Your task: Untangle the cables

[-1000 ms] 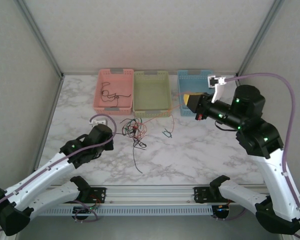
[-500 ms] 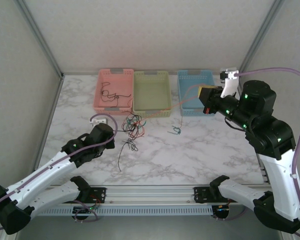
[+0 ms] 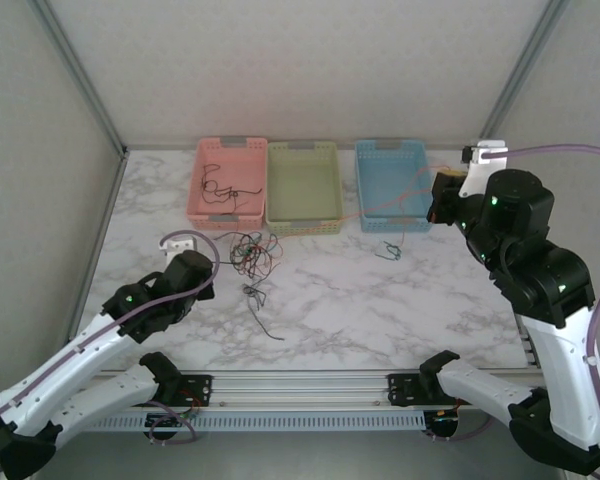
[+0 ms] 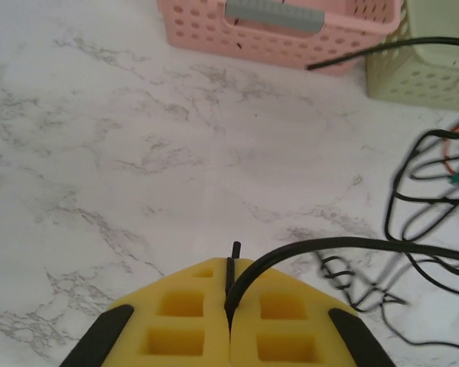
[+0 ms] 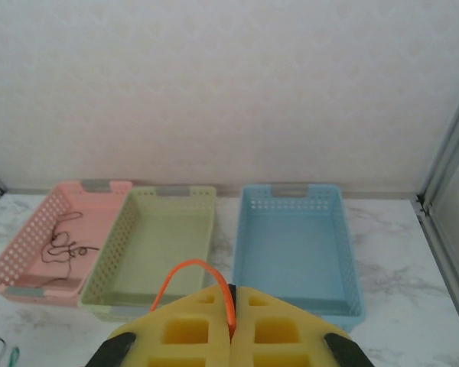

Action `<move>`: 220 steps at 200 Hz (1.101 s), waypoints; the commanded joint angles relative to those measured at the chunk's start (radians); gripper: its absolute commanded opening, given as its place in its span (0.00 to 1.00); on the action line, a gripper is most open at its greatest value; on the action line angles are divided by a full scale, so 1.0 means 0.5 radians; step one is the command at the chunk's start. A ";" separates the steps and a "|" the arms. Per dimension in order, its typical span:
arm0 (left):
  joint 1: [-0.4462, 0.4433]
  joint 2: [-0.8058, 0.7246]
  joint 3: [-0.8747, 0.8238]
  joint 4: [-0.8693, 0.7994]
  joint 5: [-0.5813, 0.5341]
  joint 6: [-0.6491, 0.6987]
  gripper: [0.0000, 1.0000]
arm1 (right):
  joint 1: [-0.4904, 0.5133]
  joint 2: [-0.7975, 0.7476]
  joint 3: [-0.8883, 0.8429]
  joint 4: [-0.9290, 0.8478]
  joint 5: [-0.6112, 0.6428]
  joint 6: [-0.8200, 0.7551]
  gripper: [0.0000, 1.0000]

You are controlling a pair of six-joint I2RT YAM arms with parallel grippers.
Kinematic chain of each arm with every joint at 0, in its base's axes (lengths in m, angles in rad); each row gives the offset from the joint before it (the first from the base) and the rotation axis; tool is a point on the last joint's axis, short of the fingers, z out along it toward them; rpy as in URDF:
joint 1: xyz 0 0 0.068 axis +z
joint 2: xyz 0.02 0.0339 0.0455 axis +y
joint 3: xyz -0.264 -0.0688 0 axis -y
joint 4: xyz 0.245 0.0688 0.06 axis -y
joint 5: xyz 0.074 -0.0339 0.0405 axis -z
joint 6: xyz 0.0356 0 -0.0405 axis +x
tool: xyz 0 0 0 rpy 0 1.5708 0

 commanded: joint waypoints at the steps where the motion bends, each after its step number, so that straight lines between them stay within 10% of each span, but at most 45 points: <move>1: 0.017 -0.008 0.089 -0.111 -0.114 -0.029 0.00 | -0.021 0.025 -0.078 0.029 0.078 -0.020 0.00; 110: 0.018 0.021 0.066 0.017 0.086 0.067 0.00 | -0.072 0.122 -0.361 0.317 -1.013 0.407 0.00; 168: 0.018 0.022 0.056 0.026 0.120 0.072 0.77 | -0.070 0.228 -0.604 0.547 -1.351 0.716 0.00; 220: 0.013 -0.088 -0.035 0.377 0.683 0.204 0.74 | 0.010 0.309 -0.730 0.620 -1.359 0.867 0.00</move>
